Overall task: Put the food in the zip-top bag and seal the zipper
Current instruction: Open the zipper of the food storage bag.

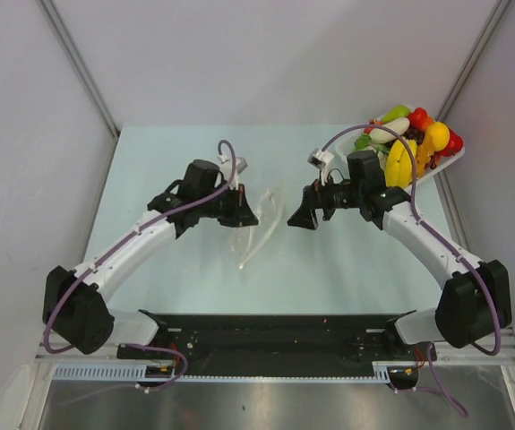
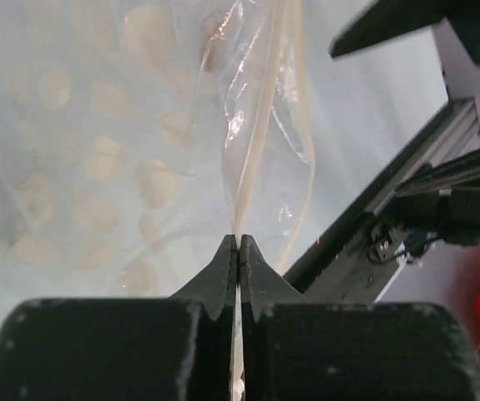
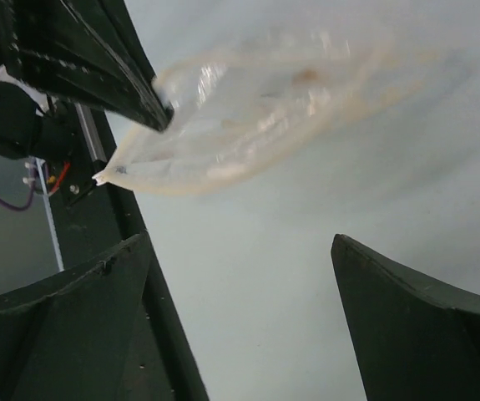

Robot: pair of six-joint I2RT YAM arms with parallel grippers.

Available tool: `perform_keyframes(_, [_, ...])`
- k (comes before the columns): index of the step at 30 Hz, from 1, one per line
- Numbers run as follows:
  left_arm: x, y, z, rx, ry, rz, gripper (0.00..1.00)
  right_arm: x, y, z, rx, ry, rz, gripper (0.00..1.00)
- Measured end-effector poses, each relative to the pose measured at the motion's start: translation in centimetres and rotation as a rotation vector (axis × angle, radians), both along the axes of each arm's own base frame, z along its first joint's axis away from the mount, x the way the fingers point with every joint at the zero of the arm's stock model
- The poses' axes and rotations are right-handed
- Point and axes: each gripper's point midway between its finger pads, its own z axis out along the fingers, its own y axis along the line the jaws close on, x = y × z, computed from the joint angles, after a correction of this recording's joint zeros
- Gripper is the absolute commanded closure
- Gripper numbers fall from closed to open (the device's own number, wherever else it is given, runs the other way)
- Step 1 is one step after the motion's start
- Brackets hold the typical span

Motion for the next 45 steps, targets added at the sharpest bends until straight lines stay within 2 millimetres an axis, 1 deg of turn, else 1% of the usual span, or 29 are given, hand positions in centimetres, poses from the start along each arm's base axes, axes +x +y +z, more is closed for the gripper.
perform_keyframes(2, [1.2,1.2,0.7,-0.013,-0.005,0.056,1.0,0.2,-0.4,-0.2,0.007,0.046,-0.035,0.09])
perform_keyframes(3, [2.0,2.4,1.1,-0.014,-0.004,0.099,1.0,0.3,-0.6,-0.2,0.014,0.064,-0.051,0.1])
perform_keyframes(5, [3.6,6.2,1.8,0.011,-0.011,0.23,1.0,0.6,-0.5,0.2,0.036,0.083,-0.076,0.1])
perform_keyframes(7, [4.7,10.3,3.1,0.058,-0.044,0.371,1.0,1.0,-0.3,0.8,0.064,0.089,-0.091,0.11])
perform_keyframes(9, [4.6,12.8,5.2,0.09,-0.107,0.461,1.0,1.2,0.0,1.4,0.091,0.096,-0.099,0.12])
perform_keyframes(11, [3.5,13.7,7.6,0.089,-0.185,0.484,1.0,1.5,0.4,1.9,0.119,0.106,-0.107,0.14])
perform_keyframes(13, [2.5,13.9,9.0,0.081,-0.234,0.487,1.0,1.8,0.8,2.2,0.144,0.124,-0.117,0.16])
perform_keyframes(15, [1.8,13.6,9.3,0.077,-0.242,0.478,1.0,2.2,1.2,2.3,0.17,0.156,-0.129,0.17])
perform_keyframes(16, [1.8,13.2,9.2,0.072,-0.234,0.468,1.0,2.4,1.4,2.4,0.183,0.174,-0.136,0.18])
perform_keyframes(17, [1.9,12.5,8.6,0.067,-0.21,0.453,1.0,2.6,1.5,2.3,0.192,0.189,-0.142,0.18])
perform_keyframes(20, [2.8,9.7,5.1,0.059,-0.092,0.401,1.0,3.3,2.1,1.9,0.217,0.238,-0.161,0.2])
perform_keyframes(22, [3.4,7.4,1.6,0.067,0.01,0.368,1.0,3.5,2.5,1.4,0.224,0.272,-0.168,0.21])
perform_keyframes(24, [3.4,5.2,-1.2,0.066,0.096,0.331,1.0,3.7,2.7,0.8,0.223,0.301,-0.176,0.23])
perform_keyframes(25, [3.3,4.2,-2.1,0.056,0.132,0.313,1.0,3.8,2.9,0.4,0.218,0.313,-0.176,0.23])
perform_keyframes(26, [3.2,3.2,-2.7,0.041,0.157,0.296,1.0,3.6,3.3,-0.2,0.208,0.326,-0.173,0.23])
perform_keyframes(27, [3.1,2.5,-2.9,0.022,0.173,0.279,1.0,3.5,3.6,-0.7,0.2,0.337,-0.168,0.23])
perform_keyframes(29, [3.2,1.3,-2.5,-0.025,0.178,0.253,1.0,3.1,4.5,-1.9,0.179,0.363,-0.154,0.24])
perform_keyframes(32, [3.8,0.0,-0.8,-0.109,0.142,0.22,1.0,2.8,5.6,-4.0,0.157,0.423,-0.149,0.25])
perform_keyframes(34, [3.9,-0.6,0.1,-0.161,0.124,0.203,1.0,3.1,5.9,-5.3,0.15,0.467,-0.158,0.38])
perform_keyframes(35, [3.8,-0.8,0.4,-0.179,0.117,0.195,1.0,3.3,6.1,-5.8,0.15,0.481,-0.164,0.47])
perform_keyframes(36, [3.6,-0.9,0.6,-0.192,0.115,0.186,1.0,3.4,6.2,-6.1,0.153,0.495,-0.168,0.63])
perform_keyframes(38, [3.4,-0.9,0.9,-0.211,0.111,0.178,1.0,3.5,6.4,-6.4,0.161,0.516,-0.169,0.79])
perform_keyframes(39, [3.3,-0.8,1.1,-0.22,0.109,0.173,1.0,3.5,6.4,-6.4,0.164,0.517,-0.167,0.92])
perform_keyframes(40, [3.4,-0.6,1.3,-0.226,0.106,0.174,1.0,3.5,6.4,-6.4,0.167,0.519,-0.167,0.99])
perform_keyframes(41, [3.6,-0.2,1.5,-0.23,0.102,0.182,1.0,3.6,6.3,-6.3,0.166,0.505,-0.165,1.0])
perform_keyframes(42, [4.0,0.5,1.7,-0.232,0.095,0.202,1.0,3.8,6.0,-6.4,0.157,0.496,-0.173,1.0])
perform_keyframes(44, [4.9,2.4,2.0,-0.222,0.077,0.254,1.0,4.0,5.0,-7.1,0.104,0.445,-0.198,1.0])
perform_keyframes(45, [5.5,3.7,1.9,-0.202,0.063,0.295,1.0,4.2,4.3,-7.5,0.063,0.407,-0.223,1.0])
